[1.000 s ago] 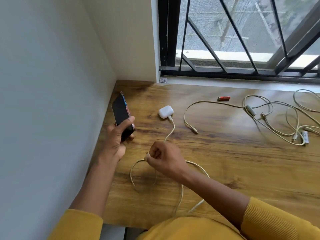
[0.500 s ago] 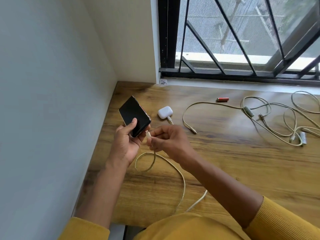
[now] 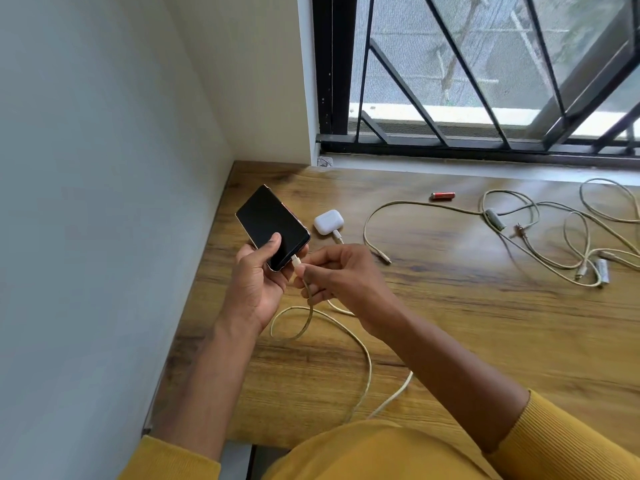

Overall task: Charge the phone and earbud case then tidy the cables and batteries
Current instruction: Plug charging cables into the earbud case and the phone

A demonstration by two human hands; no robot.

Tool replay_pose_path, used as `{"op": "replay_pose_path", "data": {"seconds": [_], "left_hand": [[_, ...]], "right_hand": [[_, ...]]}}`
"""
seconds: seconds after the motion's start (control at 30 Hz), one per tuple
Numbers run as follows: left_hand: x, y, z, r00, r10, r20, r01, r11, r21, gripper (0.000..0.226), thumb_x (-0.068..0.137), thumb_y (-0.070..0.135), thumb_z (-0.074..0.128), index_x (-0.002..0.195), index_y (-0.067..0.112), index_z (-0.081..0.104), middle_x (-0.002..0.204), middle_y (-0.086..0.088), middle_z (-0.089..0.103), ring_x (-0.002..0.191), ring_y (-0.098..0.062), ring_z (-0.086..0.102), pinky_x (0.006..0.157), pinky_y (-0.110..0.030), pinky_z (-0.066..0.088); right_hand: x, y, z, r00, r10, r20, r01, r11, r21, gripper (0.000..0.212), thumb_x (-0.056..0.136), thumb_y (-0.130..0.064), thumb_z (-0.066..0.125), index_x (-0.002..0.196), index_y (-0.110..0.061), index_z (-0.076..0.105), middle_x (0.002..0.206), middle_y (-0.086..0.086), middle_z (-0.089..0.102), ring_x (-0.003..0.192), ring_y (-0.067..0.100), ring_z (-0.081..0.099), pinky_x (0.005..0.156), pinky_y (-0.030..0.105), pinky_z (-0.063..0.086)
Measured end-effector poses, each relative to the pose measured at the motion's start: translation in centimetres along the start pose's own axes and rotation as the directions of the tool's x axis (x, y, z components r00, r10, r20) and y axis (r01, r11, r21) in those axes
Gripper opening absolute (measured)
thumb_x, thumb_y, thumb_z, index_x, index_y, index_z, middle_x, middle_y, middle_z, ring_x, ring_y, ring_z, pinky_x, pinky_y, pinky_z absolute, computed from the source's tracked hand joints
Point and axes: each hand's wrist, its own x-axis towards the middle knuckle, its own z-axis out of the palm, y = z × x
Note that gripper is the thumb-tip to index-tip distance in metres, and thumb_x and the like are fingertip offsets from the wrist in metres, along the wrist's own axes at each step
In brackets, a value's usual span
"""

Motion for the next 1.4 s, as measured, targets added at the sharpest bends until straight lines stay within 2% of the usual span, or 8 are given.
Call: {"op": "replay_pose_path", "data": {"seconds": [0.1, 0.43, 0.53, 0.6, 0.77, 0.9, 1.07, 1.4], "left_hand": [[0.0, 0.0, 0.1, 1.0, 0.007, -0.01, -0.007, 1.0, 0.014, 0.045, 0.104, 0.006, 0.057, 0.147, -0.004, 0.049, 0.118, -0.022, 0.071, 0.089, -0.029, 0.077, 0.062, -0.026, 0.059], [0.0, -0.1, 0.4, 0.998, 0.064, -0.006, -0.063, 0.993, 0.104, 0.046, 0.102, 0.006, 0.061, 0.145, -0.001, 0.047, 0.119, -0.024, 0.072, 0.092, -0.035, 0.077, 0.072, -0.033, 0.063], [-0.1, -0.3, 0.3, 0.994, 0.113, -0.004, -0.111, 0.98, 0.167, 0.055, 0.096, 0.008, 0.069, 0.146, 0.005, 0.045, 0.136, -0.026, 0.065, 0.11, -0.043, 0.073, 0.082, -0.039, 0.063], [-0.2, -0.4, 0.4, 0.99, 0.139, -0.011, -0.133, 0.968, 0.212, 0.055, 0.095, 0.008, 0.069, 0.145, 0.009, 0.045, 0.137, -0.02, 0.065, 0.119, -0.039, 0.07, 0.085, -0.039, 0.062], [-0.3, -0.4, 0.6, 0.988, 0.155, -0.011, -0.146, 0.953, 0.264, 0.05, 0.099, 0.003, 0.065, 0.145, 0.011, 0.045, 0.124, -0.006, 0.07, 0.109, -0.025, 0.075, 0.079, -0.035, 0.061], [-0.4, -0.1, 0.8, 0.985, 0.17, -0.011, -0.16, 0.945, 0.286, 0.051, 0.099, 0.001, 0.064, 0.145, 0.011, 0.045, 0.126, -0.008, 0.068, 0.109, -0.024, 0.074, 0.077, -0.032, 0.061], [-0.4, 0.0, 1.1, 0.981, 0.192, -0.003, -0.181, 0.931, 0.317, 0.051, 0.099, 0.0, 0.064, 0.145, 0.011, 0.044, 0.119, -0.004, 0.071, 0.101, -0.019, 0.077, 0.076, -0.032, 0.061], [-0.1, -0.6, 0.1, 0.974, 0.226, -0.011, -0.204, 0.899, 0.387, 0.055, 0.099, 0.003, 0.067, 0.146, 0.012, 0.043, 0.124, -0.007, 0.071, 0.113, -0.024, 0.073, 0.083, -0.036, 0.061]], "right_hand": [[-0.1, 0.0, -0.1, 1.0, -0.005, -0.007, 0.005, 1.0, -0.003, 0.016, 0.096, -0.001, 0.072, 0.102, 0.014, 0.072, 0.089, 0.034, 0.073, 0.067, 0.023, 0.066, 0.062, 0.03, 0.06], [-0.2, 0.2, -0.7, 1.0, 0.005, -0.002, -0.005, 1.0, 0.019, 0.02, 0.096, -0.005, 0.074, 0.105, 0.013, 0.072, 0.093, 0.031, 0.075, 0.071, 0.025, 0.07, 0.067, 0.033, 0.062], [-0.3, 0.3, -1.0, 1.0, 0.026, -0.009, -0.025, 0.997, 0.074, 0.023, 0.093, -0.004, 0.077, 0.105, 0.014, 0.071, 0.091, 0.028, 0.076, 0.072, 0.026, 0.071, 0.068, 0.034, 0.063], [-0.4, 0.4, -1.2, 0.999, 0.038, -0.014, -0.036, 0.996, 0.086, 0.025, 0.092, -0.005, 0.079, 0.106, 0.014, 0.071, 0.094, 0.03, 0.076, 0.076, 0.03, 0.073, 0.072, 0.038, 0.064], [-0.3, 0.6, -1.4, 0.999, 0.049, -0.003, -0.049, 0.994, 0.101, 0.023, 0.09, -0.006, 0.08, 0.105, 0.009, 0.073, 0.096, 0.03, 0.076, 0.08, 0.032, 0.074, 0.077, 0.041, 0.065], [-0.1, 0.8, -1.4, 0.997, 0.071, 0.016, -0.072, 0.988, 0.139, 0.02, 0.092, -0.005, 0.078, 0.106, 0.009, 0.072, 0.095, 0.027, 0.076, 0.077, 0.027, 0.074, 0.075, 0.037, 0.065], [0.0, 1.0, -1.6, 0.993, 0.111, 0.04, -0.117, 0.977, 0.181, 0.021, 0.093, -0.004, 0.075, 0.108, 0.009, 0.07, 0.094, 0.026, 0.076, 0.077, 0.027, 0.074, 0.077, 0.038, 0.065], [0.1, 1.3, -1.2, 0.993, 0.116, 0.024, -0.119, 0.973, 0.197, 0.028, 0.092, 0.0, 0.075, 0.112, 0.018, 0.066, 0.093, 0.025, 0.075, 0.078, 0.028, 0.074, 0.077, 0.039, 0.065]]}}
